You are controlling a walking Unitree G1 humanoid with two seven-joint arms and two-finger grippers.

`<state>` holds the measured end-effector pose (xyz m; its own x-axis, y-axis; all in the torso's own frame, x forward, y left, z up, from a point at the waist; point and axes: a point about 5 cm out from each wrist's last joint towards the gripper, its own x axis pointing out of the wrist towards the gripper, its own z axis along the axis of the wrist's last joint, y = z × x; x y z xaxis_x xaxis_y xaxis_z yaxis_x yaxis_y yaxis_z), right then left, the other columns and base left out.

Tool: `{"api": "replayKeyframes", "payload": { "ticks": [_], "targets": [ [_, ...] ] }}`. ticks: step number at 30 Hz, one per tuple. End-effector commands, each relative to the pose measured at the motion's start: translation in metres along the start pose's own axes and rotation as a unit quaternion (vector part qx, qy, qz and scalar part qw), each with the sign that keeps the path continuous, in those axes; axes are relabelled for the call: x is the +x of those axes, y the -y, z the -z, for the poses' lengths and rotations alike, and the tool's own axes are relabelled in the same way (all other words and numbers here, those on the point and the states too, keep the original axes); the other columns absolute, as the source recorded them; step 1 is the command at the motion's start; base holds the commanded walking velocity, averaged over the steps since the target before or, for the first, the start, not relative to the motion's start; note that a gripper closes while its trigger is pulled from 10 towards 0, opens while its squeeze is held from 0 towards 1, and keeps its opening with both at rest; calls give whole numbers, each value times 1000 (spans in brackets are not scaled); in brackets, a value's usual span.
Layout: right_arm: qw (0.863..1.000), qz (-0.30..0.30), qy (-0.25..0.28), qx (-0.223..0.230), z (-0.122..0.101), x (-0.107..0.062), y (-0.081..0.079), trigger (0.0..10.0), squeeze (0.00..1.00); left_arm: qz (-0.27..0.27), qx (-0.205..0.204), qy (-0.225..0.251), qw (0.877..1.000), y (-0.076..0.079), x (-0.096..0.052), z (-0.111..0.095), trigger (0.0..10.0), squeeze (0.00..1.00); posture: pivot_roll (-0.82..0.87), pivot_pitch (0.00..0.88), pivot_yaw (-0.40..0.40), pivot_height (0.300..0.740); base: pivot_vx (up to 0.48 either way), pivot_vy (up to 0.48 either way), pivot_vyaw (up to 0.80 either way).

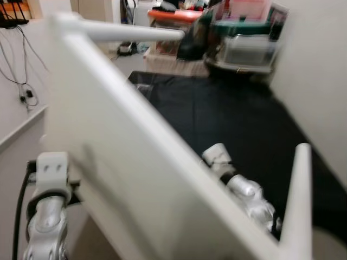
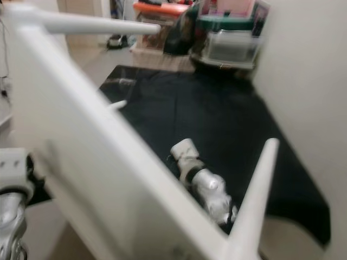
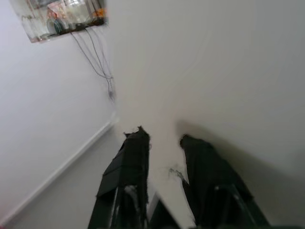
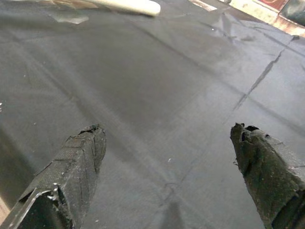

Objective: Building children table

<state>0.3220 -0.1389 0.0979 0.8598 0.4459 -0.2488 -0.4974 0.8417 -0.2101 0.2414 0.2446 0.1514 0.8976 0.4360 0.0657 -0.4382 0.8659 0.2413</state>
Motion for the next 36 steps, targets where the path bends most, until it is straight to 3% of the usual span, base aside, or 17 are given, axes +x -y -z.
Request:
{"api": "replayKeyframes", "payload": {
  "ticks": [1, 29, 36],
  "targets": [
    [1000, 7, -2, 12, -1, 0, 2, 10000, 0, 17, -9, 7, 1000, 7, 2, -4, 10000, 0, 47, 0, -110, 740, 0, 0, 0],
    [1000, 12, -20, 14, 6, -2, -2, 10000, 0, 25, -6, 15, 1000, 8, 2, -5, 10000, 0, 42, 0, -97, 740, 0, 0, 0],
    [994, -17, -99, -37, 38, -11, -5, 10000, 0, 29, -10, 26, 999, 9, 0, -8, 10000, 0, 40, 0, -97, 740, 0, 0, 0]
  ]
}}
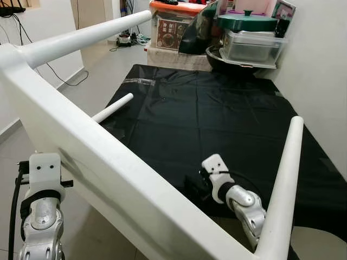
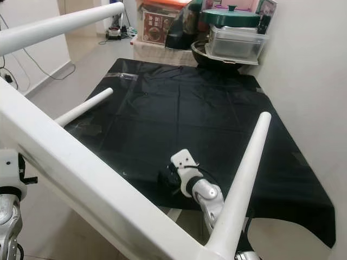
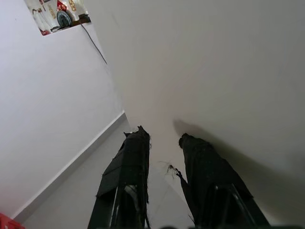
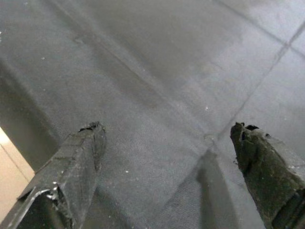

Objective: Building children table

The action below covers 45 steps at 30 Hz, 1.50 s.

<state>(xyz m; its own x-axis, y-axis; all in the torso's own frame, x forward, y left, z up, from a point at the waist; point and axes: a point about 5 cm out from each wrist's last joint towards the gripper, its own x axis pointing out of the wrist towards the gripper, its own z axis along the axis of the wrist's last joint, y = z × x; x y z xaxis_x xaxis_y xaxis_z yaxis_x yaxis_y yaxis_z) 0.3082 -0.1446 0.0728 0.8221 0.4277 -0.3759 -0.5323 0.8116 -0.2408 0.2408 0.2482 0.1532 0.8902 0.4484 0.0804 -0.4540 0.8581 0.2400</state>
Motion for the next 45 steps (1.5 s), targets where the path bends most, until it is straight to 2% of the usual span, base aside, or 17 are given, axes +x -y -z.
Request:
{"api": "replayKeyframes", "payload": {
  "ticks": [1, 3, 5, 10, 11, 18, 20, 21, 27, 30, 34, 35, 37, 38, 40, 43, 45],
  "targets": [
    [999, 1, -51, -18, 18, -4, 3, 10000, 0, 38, -11, 21, 999, 13, -2, -8, 10000, 0, 41, 0, -98, 740, 0, 0, 0],
    [997, 9, -70, -26, 25, -6, 6, 10000, 0, 38, -11, 21, 999, 13, -2, -8, 10000, 0, 38, 0, -97, 740, 0, 0, 0],
    [991, 37, -127, -31, 43, -12, 17, 10000, 0, 38, -11, 22, 999, 13, -2, -8, 10000, 0, 38, 0, -97, 740, 0, 0, 0],
    [987, 53, -151, -31, 50, -16, 24, 10000, 0, 38, -10, 23, 999, 13, -3, -8, 10000, 0, 34, 0, -96, 740, 0, 0, 0],
    [978, 91, -185, -25, 63, -29, 45, 10000, 0, 38, -9, 23, 999, 13, -3, -8, 10000, 0, 30, 0, -97, 740, 0, 0, 0],
    [959, 138, -245, -48, 87, -57, 80, 10000, 0, 37, -9, 21, 999, 14, -3, -6, 10000, 0, 18, 0, -92, 740, 0, 0, 0],
    [954, 144, -255, -69, 90, -62, 86, 10000, 0, 38, -9, 21, 999, 15, -3, -6, 10000, 0, 11, 0, -89, 740, 0, 0, 0],
    [940, 148, -281, -127, 94, -71, 99, 10000, 0, 40, -6, 23, 999, 16, -2, -6, 10000, 0, 11, 0, -89, 740, 0, 0, 0],
    [927, 149, -306, -156, 97, -77, 109, 10000, 0, 41, -4, 24, 999, 17, -2, -7, 10000, 0, 8, 0, -88, 740, 0, 0, 0],
    [912, 196, -326, -156, 97, -86, 126, 10000, 0, 37, -3, 25, 999, 15, -2, -7, 10000, 0, 12, 0, -92, 740, 0, 0, 0],
    [910, 199, -328, -160, 97, -87, 128, 10000, 0, 36, -2, 25, 999, 14, -2, -7, 10000, 0, 12, 0, -92, 740, 0, 0, 0],
    [904, 237, -319, -160, 91, -90, 138, 10000, 0, 36, -2, 25, 999, 14, -2, -6, 10000, 0, 18, 0, -98, 740, 0, 0, 0],
    [884, 339, -289, -140, 74, -97, 161, 10000, 0, 34, -1, 22, 999, 14, -2, -6, 10000, 0, 18, 0, -98, 740, 0, 0, 0],
    [884, 339, -289, -140, 74, -97, 161, 10000, 0, 34, -1, 22, 999, 14, -2, -6, 10000, 0, 18, 0, -98, 740, 0, 0, 0],
    [872, 401, -265, -94, 66, -102, 172, 10000, 0, 33, 0, 21, 999, 14, -3, -5, 10000, 0, 19, 0, -98, 740, 0, 0, 0],
    [865, 437, -246, -9, 66, -104, 175, 10000, 0, 31, 1, 21, 999, 15, -3, -5, 10000, 0, 27, 0, -102, 740, 0, 0, 0],
    [864, 439, -246, -1, 67, -104, 175, 10000, 0, 30, 1, 21, 999, 15, -3, -5, 10000, 0, 27, 0, -102, 740, 0, 0, 0]
  ]
}}
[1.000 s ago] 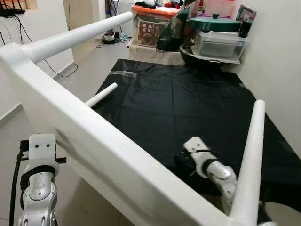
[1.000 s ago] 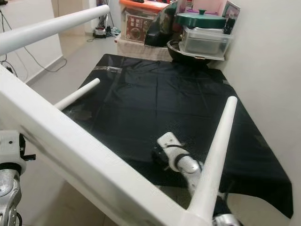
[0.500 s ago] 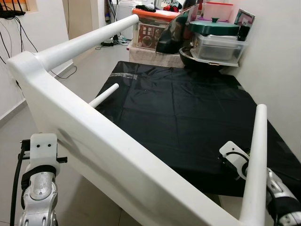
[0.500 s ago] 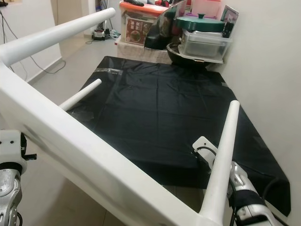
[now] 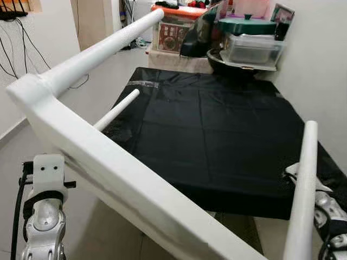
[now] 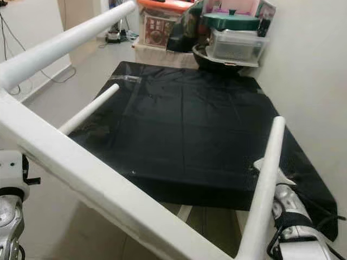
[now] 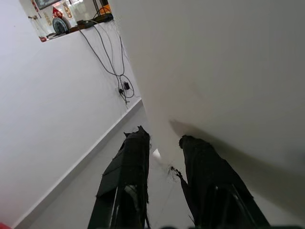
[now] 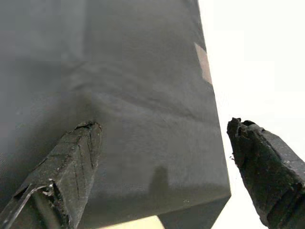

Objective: Building children table

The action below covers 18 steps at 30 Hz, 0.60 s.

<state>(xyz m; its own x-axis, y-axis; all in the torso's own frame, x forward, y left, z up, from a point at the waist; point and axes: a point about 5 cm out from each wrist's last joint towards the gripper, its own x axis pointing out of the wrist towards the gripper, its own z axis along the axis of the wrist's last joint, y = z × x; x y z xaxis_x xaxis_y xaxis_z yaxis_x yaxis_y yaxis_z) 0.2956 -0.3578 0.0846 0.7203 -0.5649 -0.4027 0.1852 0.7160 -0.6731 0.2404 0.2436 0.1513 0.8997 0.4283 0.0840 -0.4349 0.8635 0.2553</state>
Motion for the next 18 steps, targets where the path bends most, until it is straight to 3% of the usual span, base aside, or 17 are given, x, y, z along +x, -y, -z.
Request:
{"api": "replayKeyframes", "payload": {
  "ticks": [1, 5, 9, 12, 15, 17, 18],
  "targets": [
    [999, 18, 2, 47, -10, 1, 7, 10000, 0, 19, -5, 17, 1000, 10, 0, -6, 10000, 0, 33, 0, -105, 740, 0, 0, 0],
    [994, 59, -23, 85, -3, 3, 23, 10000, 0, 11, -2, 17, 1000, 7, 1, -6, 10000, 0, 33, 0, -107, 740, 0, 0, 0],
    [991, 55, -48, 113, 4, 3, 24, 10000, 0, 9, -3, 17, 1000, 7, 1, -6, 10000, 0, 33, 0, -107, 740, 0, 0, 0],
    [969, 32, -108, 220, 23, 1, 11, 10000, 0, 10, -4, 17, 1000, 9, 1, -6, 10000, 0, 26, 0, -105, 740, 0, 0, 0],
    [957, 21, -123, 260, 26, 0, 3, 10000, 0, 11, -4, 17, 1000, 10, 1, -6, 10000, 0, 23, 0, -102, 740, 0, 0, 0],
    [937, 11, -129, 323, 23, 0, -1, 10000, 0, 12, -4, 17, 1000, 10, 2, -5, 10000, 0, 23, 0, -102, 740, 0, 0, 0],
    [937, 11, -129, 323, 23, 0, -1, 10000, 0, 12, -4, 17, 1000, 10, 2, -5, 10000, 0, 23, 0, -102, 740, 0, 0, 0]
  ]
}}
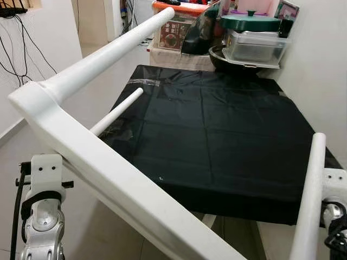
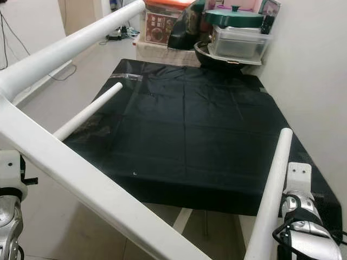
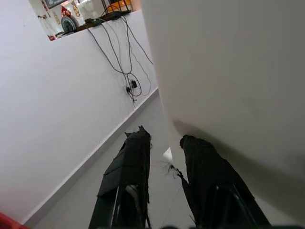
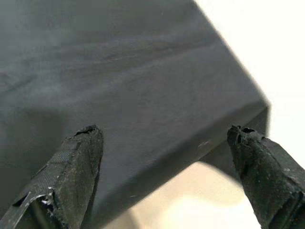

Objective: Building children table

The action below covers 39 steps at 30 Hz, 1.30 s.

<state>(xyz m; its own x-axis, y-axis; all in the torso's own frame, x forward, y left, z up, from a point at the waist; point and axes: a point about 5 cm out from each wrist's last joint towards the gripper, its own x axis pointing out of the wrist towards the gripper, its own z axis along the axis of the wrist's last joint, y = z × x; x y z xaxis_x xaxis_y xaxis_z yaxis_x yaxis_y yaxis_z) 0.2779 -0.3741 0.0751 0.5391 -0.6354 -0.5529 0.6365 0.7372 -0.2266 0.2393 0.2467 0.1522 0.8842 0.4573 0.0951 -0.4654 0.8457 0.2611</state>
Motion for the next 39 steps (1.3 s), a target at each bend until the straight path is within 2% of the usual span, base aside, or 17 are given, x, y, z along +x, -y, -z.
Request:
{"api": "replayKeyframes", "payload": {
  "ticks": [1, 3, 8, 9, 11, 12, 14, 16, 18, 21, 23, 30, 31, 32, 35, 38, 39],
  "targets": [
    [996, -30, -31, 77, 4, -2, -14, 10000, 0, 29, -8, 16, 999, 14, 1, -5, 10000, 0, 18, 0, -96, 740, 0, 0, 0],
    [996, -30, -31, 77, 4, -2, -14, 10000, 0, 29, -8, 16, 999, 14, 1, -5, 10000, 0, 18, 0, -96, 740, 0, 0, 0],
    [989, -45, -40, 138, 0, -3, -18, 10000, 0, 30, -7, 16, 999, 14, 1, -5, 10000, 0, 18, 0, -96, 740, 0, 0, 0],
    [981, -58, -30, 183, -11, -4, -19, 10000, 0, 29, -7, 16, 999, 14, 2, -5, 10000, 0, 15, 0, -96, 740, 0, 0, 0],
    [981, -49, 4, 186, -28, -4, -12, 10000, 0, 29, -7, 15, 999, 15, 2, -5, 10000, 0, 14, 0, -96, 740, 0, 0, 0],
    [981, -49, 4, 186, -28, -4, -12, 10000, 0, 29, -7, 15, 999, 15, 2, -5, 10000, 0, 14, 0, -96, 740, 0, 0, 0],
    [990, 35, 78, 108, -56, -6, 16, 10000, 0, 27, -7, 14, 1000, 15, 1, -5, 10000, 0, 12, 0, -99, 740, 0, 0, 0],
    [988, 67, 115, 76, -68, -9, 27, 10000, 0, 27, -7, 13, 1000, 15, 1, -4, 10000, 0, 12, 0, -99, 740, 0, 0, 0],
    [980, 77, 165, 82, -89, -15, 34, 10000, 0, 25, -7, 12, 1000, 15, 0, -4, 10000, 0, 12, 0, -99, 740, 0, 0, 0],
    [977, 59, 185, 82, -99, -18, 28, 10000, 0, 25, -7, 11, 1000, 15, 1, -4, 10000, 0, 5, 0, -94, 740, 0, 0, 0],
    [972, 12, 228, 53, -114, -26, 5, 10000, 0, 26, -6, 11, 1000, 17, 1, -3, 10000, 0, -2, 0, -92, 740, 0, 0, 0],
    [958, -60, 281, 14, -127, -39, -33, 10000, 0, 26, -7, 12, 1000, 17, 2, -4, 10000, 0, 9, 0, -97, 740, 0, 0, 0],
    [943, -113, 313, 6, -136, -51, -53, 10000, 0, 24, -6, 12, 1000, 16, 2, -4, 10000, 0, 10, 0, -97, 740, 0, 0, 0],
    [943, -113, 313, 6, -136, -51, -53, 10000, 0, 24, -6, 12, 1000, 16, 2, -4, 10000, 0, 10, 0, -97, 740, 0, 0, 0],
    [864, -265, 426, -41, -162, -98, -97, 10000, 0, 22, -4, 9, 1000, 14, 1, -2, 10000, 0, 4, 0, -94, 740, 0, 0, 0],
    [852, -282, 439, -49, -164, -104, -101, 10000, 0, 22, -4, 9, 1000, 14, 1, -2, 10000, 0, 4, 0, -94, 740, 0, 0, 0],
    [821, -340, 456, -54, -170, -120, -108, 10000, 0, 23, -5, 9, 1000, 15, 2, -2, 10000, 0, -2, 0, -89, 740, 0, 0, 0]
  ]
}}
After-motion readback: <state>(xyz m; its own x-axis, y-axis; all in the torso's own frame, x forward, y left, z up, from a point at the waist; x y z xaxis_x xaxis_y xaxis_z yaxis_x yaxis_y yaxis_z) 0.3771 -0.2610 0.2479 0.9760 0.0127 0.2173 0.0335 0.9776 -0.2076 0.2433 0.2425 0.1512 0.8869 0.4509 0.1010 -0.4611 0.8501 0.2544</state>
